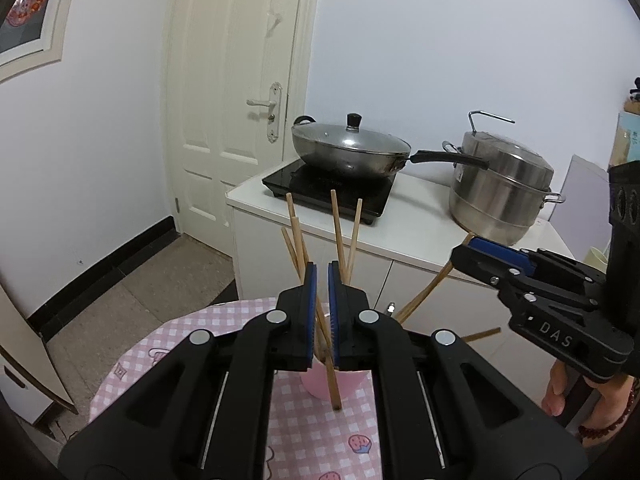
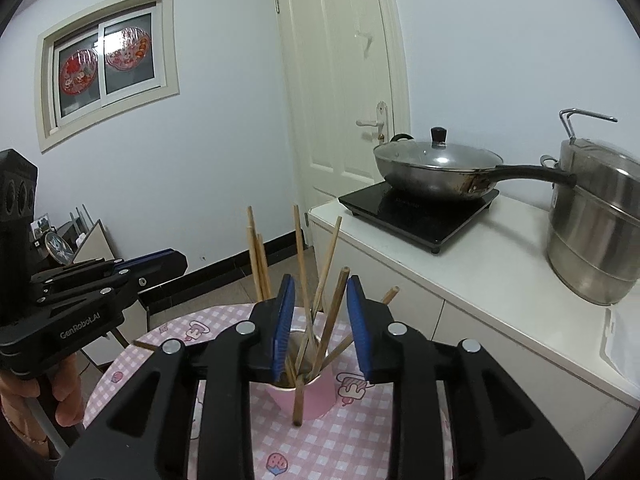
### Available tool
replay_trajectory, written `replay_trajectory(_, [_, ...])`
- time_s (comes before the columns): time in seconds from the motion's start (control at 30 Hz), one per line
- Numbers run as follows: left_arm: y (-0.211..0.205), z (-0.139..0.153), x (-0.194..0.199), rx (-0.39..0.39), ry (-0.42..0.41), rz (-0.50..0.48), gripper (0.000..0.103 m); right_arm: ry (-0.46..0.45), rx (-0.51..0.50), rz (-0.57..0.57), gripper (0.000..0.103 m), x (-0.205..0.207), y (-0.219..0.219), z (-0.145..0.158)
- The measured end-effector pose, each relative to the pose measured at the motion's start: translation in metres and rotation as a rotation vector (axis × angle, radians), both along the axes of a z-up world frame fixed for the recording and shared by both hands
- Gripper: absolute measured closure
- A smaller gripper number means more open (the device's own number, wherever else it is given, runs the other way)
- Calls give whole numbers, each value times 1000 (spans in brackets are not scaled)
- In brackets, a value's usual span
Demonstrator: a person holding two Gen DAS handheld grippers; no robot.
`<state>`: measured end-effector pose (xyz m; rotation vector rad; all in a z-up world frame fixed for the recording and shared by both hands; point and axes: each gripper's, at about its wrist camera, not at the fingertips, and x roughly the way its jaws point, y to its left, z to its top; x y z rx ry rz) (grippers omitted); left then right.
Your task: Organize utensils
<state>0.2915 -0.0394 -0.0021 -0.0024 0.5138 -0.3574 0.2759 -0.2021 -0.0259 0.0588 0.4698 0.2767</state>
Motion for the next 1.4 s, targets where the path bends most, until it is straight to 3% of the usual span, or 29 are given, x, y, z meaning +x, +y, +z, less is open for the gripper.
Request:
replay_trajectory(0.27, [12,16,-47,23,-56,45,96,-37,12,-22,75,-41,-4,11])
replay_trajectory(0.33, [15,16,-61,32,-68,61,83,-51,12,-31,72,-55,-5,13])
replay_trajectory(0.37, [18,15,-69,28,-75,75,68,-58,10,-37,72,-61,-5,14])
replay_trajectory(0.4, [21,15,-75,19,-82,85,61,-67,7,-44,71,-69,-6,14])
replay_trajectory(0.57, [33,10,-112,2,-98,112,60,-86,-4,-71,67,-104,-6,9])
replay_trajectory(0.9, [36,14,-192,14,-202,145,34,-144,-14,-102,41,-171,7,2])
replay_trajectory(1.13, [36,19,-238,28,-284,182,23,-191,-21,-118,23,-207,22,2])
replay_trajectory(1.4, [40,16,-266,53,-324,222,15,-231,-7,-111,15,-237,31,2])
